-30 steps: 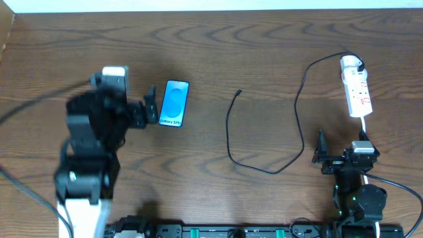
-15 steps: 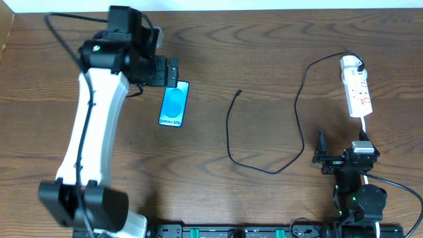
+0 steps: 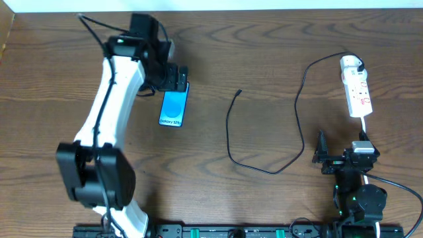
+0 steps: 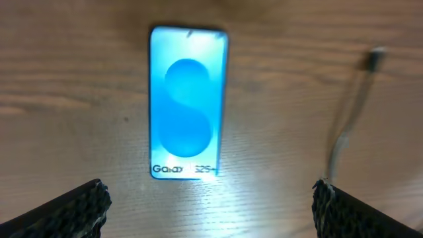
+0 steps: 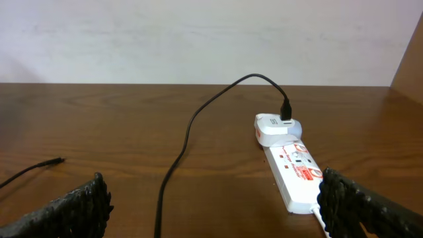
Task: Plug charger to phone and switch on socket
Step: 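Reach the left gripper forward over the blue-screened phone, then close the left gripper on the phone's top edge and lift it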
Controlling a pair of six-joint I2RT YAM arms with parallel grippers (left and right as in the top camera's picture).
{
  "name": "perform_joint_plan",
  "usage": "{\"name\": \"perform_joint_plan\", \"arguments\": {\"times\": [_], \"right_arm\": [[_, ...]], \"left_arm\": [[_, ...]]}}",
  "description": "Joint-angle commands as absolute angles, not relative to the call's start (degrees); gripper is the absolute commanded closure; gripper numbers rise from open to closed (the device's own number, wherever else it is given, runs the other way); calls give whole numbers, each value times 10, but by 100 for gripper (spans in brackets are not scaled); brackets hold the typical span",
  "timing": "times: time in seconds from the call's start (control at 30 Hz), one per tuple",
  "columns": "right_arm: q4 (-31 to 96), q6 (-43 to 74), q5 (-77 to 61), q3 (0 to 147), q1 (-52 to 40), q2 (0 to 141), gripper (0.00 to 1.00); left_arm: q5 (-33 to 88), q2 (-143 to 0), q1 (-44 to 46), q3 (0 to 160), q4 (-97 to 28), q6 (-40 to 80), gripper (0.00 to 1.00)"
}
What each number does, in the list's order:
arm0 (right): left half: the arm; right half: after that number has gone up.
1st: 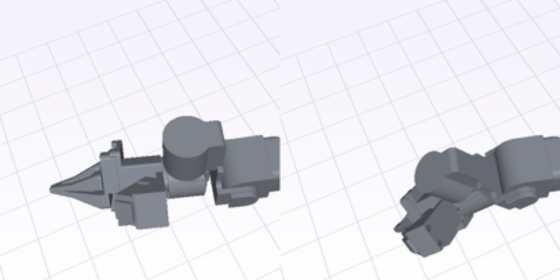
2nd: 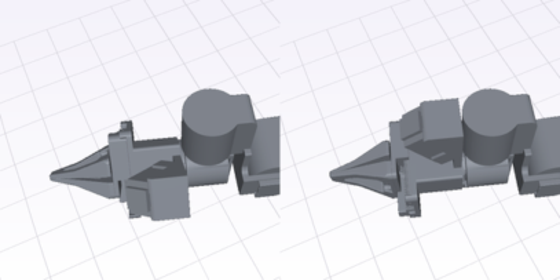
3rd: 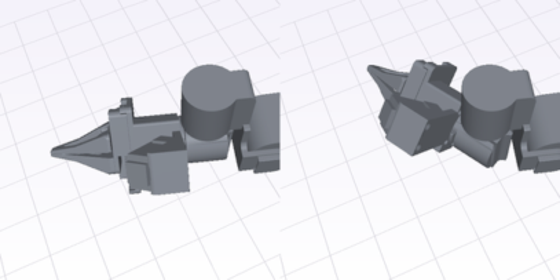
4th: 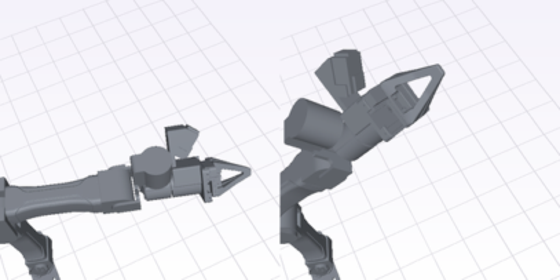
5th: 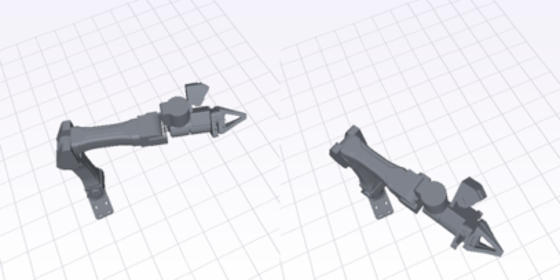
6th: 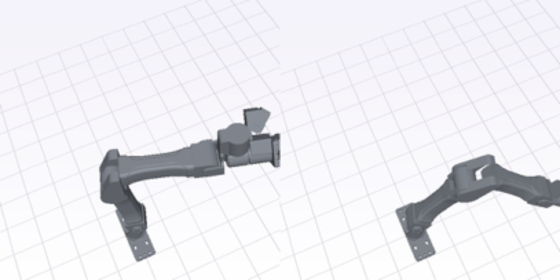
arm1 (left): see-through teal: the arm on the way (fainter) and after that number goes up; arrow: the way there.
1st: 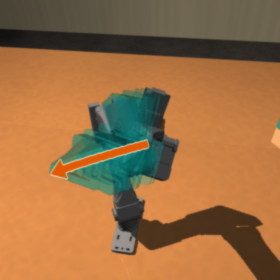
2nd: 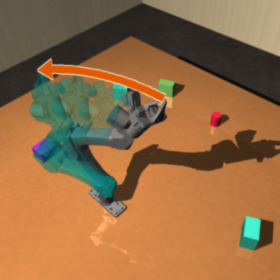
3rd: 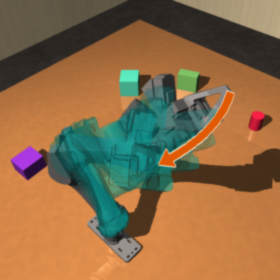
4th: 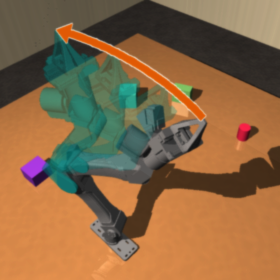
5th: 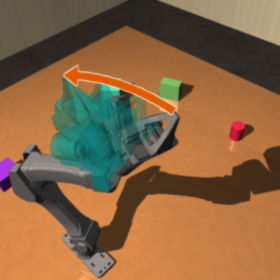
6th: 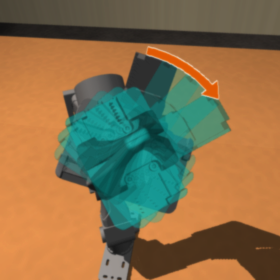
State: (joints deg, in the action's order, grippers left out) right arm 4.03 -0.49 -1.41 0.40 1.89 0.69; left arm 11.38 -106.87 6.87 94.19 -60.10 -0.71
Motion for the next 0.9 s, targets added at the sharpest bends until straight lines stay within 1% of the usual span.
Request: {"name": "perform_joint_plan", "arguments": {"times": [0.0,0.13,0.47,0.57,0.67,0.87], "right_arm": [[43,-9,-10,3,14,3,1],[43,-9,-10,3,14,3,1],[43,-9,-10,3,14,3,1],[43,-9,-10,3,14,3,1],[43,-9,-10,3,14,3,1],[43,-9,-10,3,14,3,1]], "left_arm": [[79,-1103,69,932,-592,27,1],[51,-1144,69,932,-574,31,1],[53,-1242,93,932,-521,51,1],[49,-1247,101,931,-510,56,1],[12,-1247,101,931,-507,83,1],[-9,-1247,101,927,-490,64,1]]}}
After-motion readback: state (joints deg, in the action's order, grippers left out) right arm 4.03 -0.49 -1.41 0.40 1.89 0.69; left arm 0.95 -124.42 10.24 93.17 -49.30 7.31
